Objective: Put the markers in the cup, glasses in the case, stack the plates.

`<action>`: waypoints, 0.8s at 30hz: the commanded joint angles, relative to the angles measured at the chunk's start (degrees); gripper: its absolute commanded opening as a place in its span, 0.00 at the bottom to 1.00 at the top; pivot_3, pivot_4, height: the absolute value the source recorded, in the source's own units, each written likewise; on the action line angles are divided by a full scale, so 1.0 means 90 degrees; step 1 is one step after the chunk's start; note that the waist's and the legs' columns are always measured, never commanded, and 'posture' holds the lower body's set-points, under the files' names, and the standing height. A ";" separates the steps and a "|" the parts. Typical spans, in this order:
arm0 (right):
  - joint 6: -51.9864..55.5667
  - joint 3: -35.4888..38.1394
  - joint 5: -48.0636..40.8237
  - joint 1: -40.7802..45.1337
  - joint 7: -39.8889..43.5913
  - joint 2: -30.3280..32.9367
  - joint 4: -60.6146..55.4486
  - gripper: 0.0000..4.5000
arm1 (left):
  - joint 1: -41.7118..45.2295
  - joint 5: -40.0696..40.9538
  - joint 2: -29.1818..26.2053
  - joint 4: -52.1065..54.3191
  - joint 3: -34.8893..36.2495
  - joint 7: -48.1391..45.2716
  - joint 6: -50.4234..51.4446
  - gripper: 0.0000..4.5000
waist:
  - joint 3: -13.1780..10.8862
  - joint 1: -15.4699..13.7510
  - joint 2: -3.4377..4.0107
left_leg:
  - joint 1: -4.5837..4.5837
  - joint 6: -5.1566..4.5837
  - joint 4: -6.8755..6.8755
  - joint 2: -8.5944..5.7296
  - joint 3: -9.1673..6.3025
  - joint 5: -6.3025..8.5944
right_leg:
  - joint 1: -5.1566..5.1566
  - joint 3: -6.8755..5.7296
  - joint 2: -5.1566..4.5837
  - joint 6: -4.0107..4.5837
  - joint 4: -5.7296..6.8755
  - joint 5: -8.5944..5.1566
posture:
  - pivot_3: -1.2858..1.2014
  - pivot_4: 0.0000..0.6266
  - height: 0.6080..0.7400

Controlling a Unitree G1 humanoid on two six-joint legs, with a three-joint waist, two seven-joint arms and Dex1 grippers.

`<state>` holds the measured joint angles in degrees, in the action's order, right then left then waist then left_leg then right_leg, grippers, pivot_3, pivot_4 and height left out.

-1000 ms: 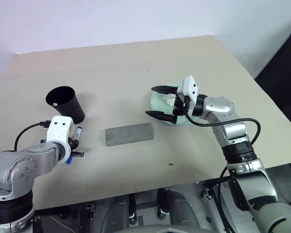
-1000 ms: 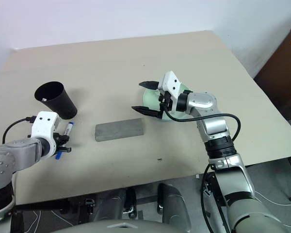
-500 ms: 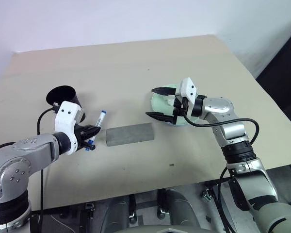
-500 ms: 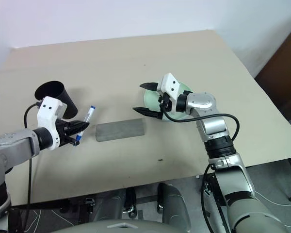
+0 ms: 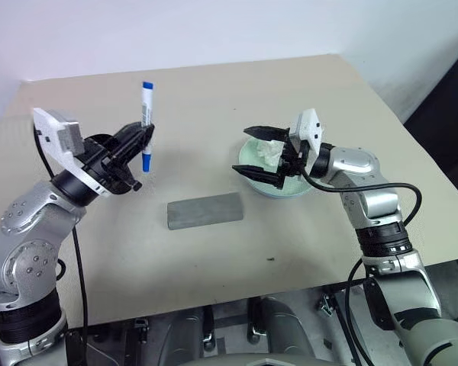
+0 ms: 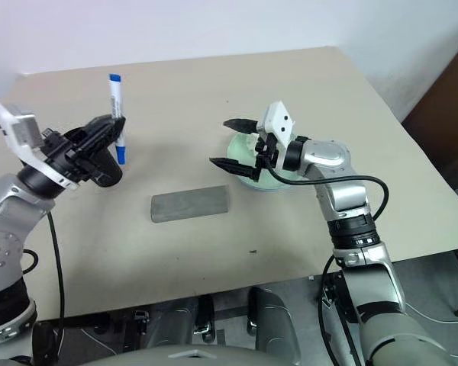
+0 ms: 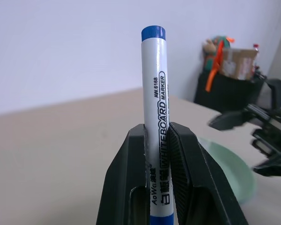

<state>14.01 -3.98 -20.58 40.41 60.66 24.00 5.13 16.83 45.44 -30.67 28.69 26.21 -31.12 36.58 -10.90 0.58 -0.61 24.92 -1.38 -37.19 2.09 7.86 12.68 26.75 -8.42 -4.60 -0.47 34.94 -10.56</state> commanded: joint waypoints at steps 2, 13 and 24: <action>0.0050 0.0167 -0.0186 0.0022 -0.0060 0.0057 -0.0346 1.00 | 0.0189 -0.0410 -0.0045 -0.0299 0.0161 -0.0080 -0.1007 0.06 | 0.0000 -0.0003 0.0000 | 0.0000 -0.0001 -0.0003 0.0000 0.0000 0.0000 | -0.0001 0.0000 0.0000 -0.0001 0.0001 0.0000 | 0.52 0.24 1.00; -0.0025 0.0122 -0.0076 -0.0070 -0.0115 0.0160 -0.0447 1.00 | 0.0914 -0.1396 -0.0292 -0.2231 0.0224 -0.0512 -0.3224 0.06 | -0.0001 -0.0009 -0.0001 | 0.0002 -0.0002 -0.0002 0.0000 0.0001 0.0000 | 0.0000 -0.0002 -0.0001 -0.0002 0.0000 0.0000 | 0.52 0.24 1.00; 0.0221 0.0256 -0.0282 -0.0175 -0.0153 0.0452 -0.0798 1.00 | 0.1269 -0.1745 -0.0388 -0.4282 0.0124 -0.1118 -0.4703 0.06 | -0.0001 -0.0008 -0.0002 | 0.0003 -0.0003 -0.0005 0.0002 0.0001 0.0000 | 0.0001 -0.0004 0.0000 -0.0004 0.0002 0.0001 | 0.52 0.24 1.00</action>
<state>15.56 -3.85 -21.49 38.55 59.45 27.30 1.08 27.41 29.91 -32.66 -9.03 26.51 -39.76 -3.78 -10.91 0.51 -0.63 24.95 -1.41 -37.23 2.10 7.87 12.68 26.76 -8.45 -4.60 -0.51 34.95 -10.55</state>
